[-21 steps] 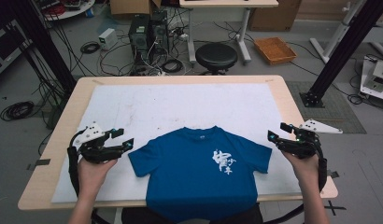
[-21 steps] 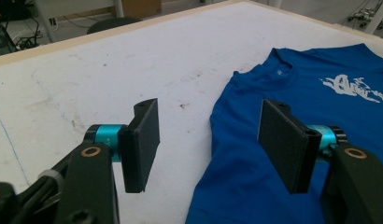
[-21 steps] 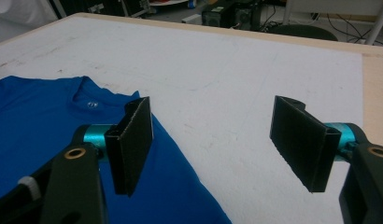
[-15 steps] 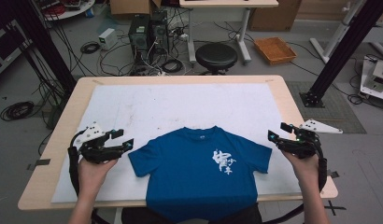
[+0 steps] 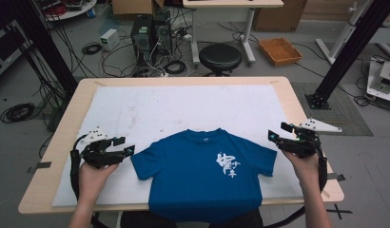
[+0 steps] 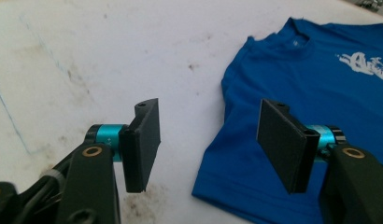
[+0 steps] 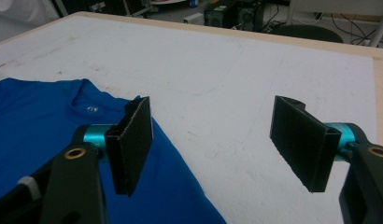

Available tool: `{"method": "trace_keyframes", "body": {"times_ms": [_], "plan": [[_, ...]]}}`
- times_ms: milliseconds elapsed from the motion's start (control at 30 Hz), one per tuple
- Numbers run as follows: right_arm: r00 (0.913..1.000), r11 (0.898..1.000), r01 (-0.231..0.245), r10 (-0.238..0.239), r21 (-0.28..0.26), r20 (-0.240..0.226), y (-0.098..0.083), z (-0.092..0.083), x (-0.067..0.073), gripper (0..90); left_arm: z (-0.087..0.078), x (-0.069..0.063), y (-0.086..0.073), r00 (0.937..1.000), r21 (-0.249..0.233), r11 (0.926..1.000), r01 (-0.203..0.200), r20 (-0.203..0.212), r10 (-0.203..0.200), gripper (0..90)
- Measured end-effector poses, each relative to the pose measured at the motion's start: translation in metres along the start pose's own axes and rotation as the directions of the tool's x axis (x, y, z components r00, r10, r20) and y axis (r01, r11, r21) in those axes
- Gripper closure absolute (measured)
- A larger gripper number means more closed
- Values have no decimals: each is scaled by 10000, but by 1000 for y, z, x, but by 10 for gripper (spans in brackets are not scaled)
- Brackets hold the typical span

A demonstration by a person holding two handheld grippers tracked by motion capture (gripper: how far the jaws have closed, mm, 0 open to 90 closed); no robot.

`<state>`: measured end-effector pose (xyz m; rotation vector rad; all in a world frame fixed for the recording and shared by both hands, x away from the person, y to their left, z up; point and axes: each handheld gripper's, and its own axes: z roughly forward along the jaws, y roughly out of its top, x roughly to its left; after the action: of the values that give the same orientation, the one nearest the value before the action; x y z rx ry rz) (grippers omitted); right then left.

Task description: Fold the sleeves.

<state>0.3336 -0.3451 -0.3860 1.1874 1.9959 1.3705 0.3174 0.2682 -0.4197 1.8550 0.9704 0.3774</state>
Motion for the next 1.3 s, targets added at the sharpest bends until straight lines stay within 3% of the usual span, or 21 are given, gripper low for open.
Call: {"method": "trace_keyframes", "body": {"times_ms": [133, 267, 533, 600, 700, 767, 833, 900, 1067, 1233, 1267, 1300], "plan": [[10000, 10000, 28, -28, 6, 2, 0, 0, 0, 297, 5, 4, -6, 9995, 466, 9987, 228, 202, -237, 489], [9999, 9999, -92, 93, -95, 78, -1, -3, -2, 297, 8, 7, -13, 9975, 1065, 9924, 623, 255, -654, 554], [9998, 10000, -65, 66, -69, 172, -1, -3, -3, 297, 14, 6, -17, 9975, 1683, 9837, 627, 207, -671, 631], [9998, 10000, -57, 58, -72, 181, -1, -3, -2, 297, 19, 4, -18, 9987, 2044, 9776, 495, -4, -505, 634], [9998, 10000, -55, 56, -77, 200, -1, -3, -3, 297, 21, 2, -19, 9990, 2097, 9768, 434, -158, -410, 643], [9998, 10000, -35, 37, -81, 214, -1, -4, -3, 297, 20, 1, -20, 9983, 2053, 9774, 505, -402, -431, 703], [9997, 10000, -59, 61, -71, 239, -1, -4, -3, 297, 19, 1, -20, 9983, 2056, 9775, 470, -448, -386, 733], [9996, 10000, -48, 50, -74, 267, -1, -3, -3, 298, 19, -1, -21, 9983, 2025, 9781, 482, -430, -403, 835], [9995, 9999, -83, 86, -118, 295, -1, -4, -5, 297, 20, -4, -21, 9988, 2058, 9782, 291, -452, -201, 876], [9994, 9998, -119, 125, -175, 330, -1, -6, -6, 297, 18, -3, -19, 9988, 1836, 9818, 490, -117, -477, 881], [9993, 9997, -149, 155, -184, 345, -1, -7, -6, 298, 14, -5, -14, 9979, 1507, 9866, 618, 100, -640, 881], [9993, 9997, -149, 155, -184, 345, -1, -7, -6, 298, 14, -5, -14, 9979, 1507, 9866, 618, 100, -640, 881]]}}
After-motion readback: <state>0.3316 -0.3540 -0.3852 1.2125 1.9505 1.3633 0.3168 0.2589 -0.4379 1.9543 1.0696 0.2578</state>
